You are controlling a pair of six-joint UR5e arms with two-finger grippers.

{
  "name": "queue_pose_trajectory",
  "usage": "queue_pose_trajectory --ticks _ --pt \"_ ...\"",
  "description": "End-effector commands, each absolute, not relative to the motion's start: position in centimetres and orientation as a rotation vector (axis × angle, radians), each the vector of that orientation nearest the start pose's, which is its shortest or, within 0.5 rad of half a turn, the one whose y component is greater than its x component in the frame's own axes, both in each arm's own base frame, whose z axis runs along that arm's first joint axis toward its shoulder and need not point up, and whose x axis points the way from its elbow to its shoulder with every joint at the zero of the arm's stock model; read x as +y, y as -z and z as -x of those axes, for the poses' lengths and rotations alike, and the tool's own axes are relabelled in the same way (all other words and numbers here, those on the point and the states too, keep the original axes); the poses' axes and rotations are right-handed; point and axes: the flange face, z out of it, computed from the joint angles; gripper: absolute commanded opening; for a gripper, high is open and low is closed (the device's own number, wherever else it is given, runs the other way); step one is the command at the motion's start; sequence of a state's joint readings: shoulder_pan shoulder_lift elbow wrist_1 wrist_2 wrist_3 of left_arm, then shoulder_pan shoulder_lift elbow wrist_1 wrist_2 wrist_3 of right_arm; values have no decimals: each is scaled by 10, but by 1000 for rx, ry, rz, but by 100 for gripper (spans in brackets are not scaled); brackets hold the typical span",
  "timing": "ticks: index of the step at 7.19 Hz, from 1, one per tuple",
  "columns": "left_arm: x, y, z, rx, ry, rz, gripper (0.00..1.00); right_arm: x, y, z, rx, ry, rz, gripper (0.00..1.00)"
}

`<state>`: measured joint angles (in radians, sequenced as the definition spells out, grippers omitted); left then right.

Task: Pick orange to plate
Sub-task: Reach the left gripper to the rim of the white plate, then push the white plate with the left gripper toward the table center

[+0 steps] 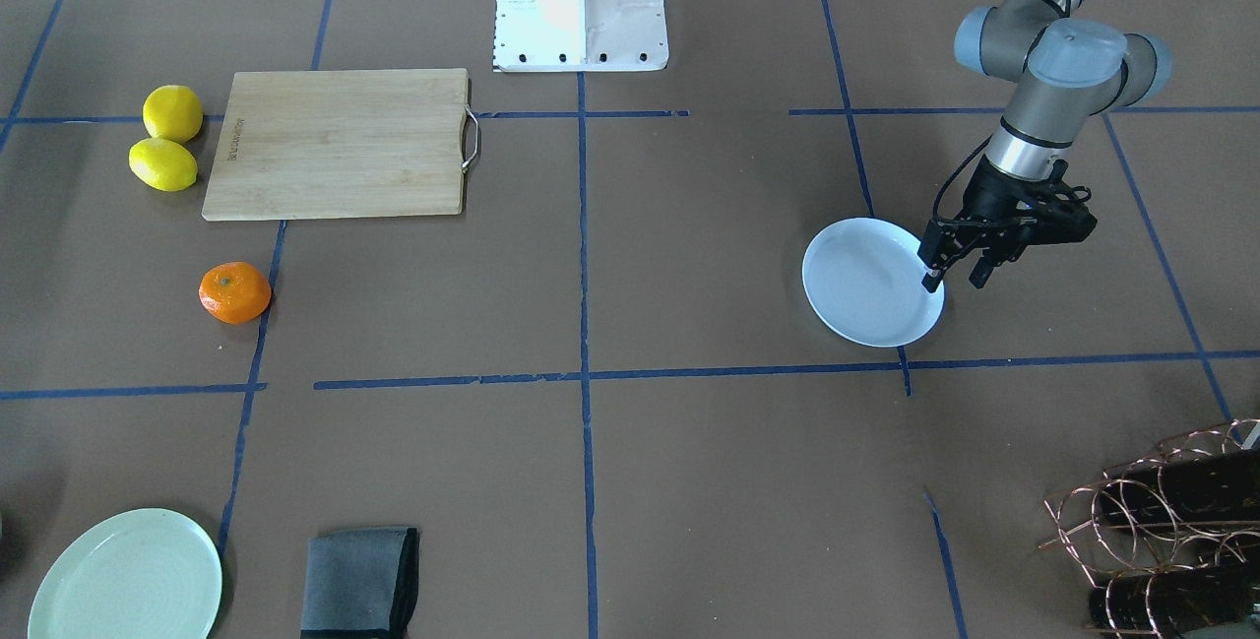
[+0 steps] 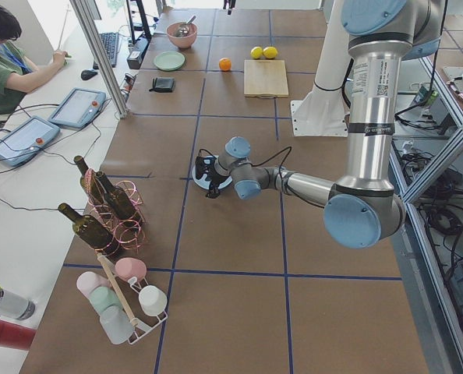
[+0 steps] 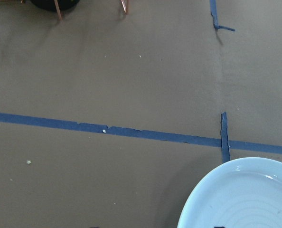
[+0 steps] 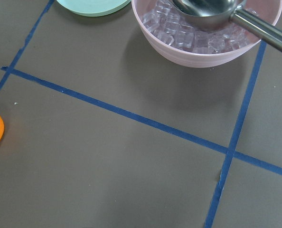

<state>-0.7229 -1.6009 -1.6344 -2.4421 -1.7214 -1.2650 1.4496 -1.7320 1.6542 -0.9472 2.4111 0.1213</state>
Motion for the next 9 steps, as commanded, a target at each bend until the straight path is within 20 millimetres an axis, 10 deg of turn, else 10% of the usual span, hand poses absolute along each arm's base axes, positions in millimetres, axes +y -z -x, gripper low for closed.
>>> queue_pose_trajectory --ticks 1,2,5,7,9 --pt "-441 -525 -338 911 297 -346 34 -446 -619 -5 -874 228 -408 100" --pt "-441 -524 -338 912 297 -348 6 -446 -618 -5 -874 228 -409 100" --pt "-439 -507 -336 941 281 -361 0 -446 -618 -5 -874 228 -409 100" --pt "-444 -455 -345 1020 272 -393 0 -446 -618 -5 -874 227 -409 100" --pt "-485 -371 -397 1058 344 -358 0 -446 -619 -5 -874 223 -406 100"
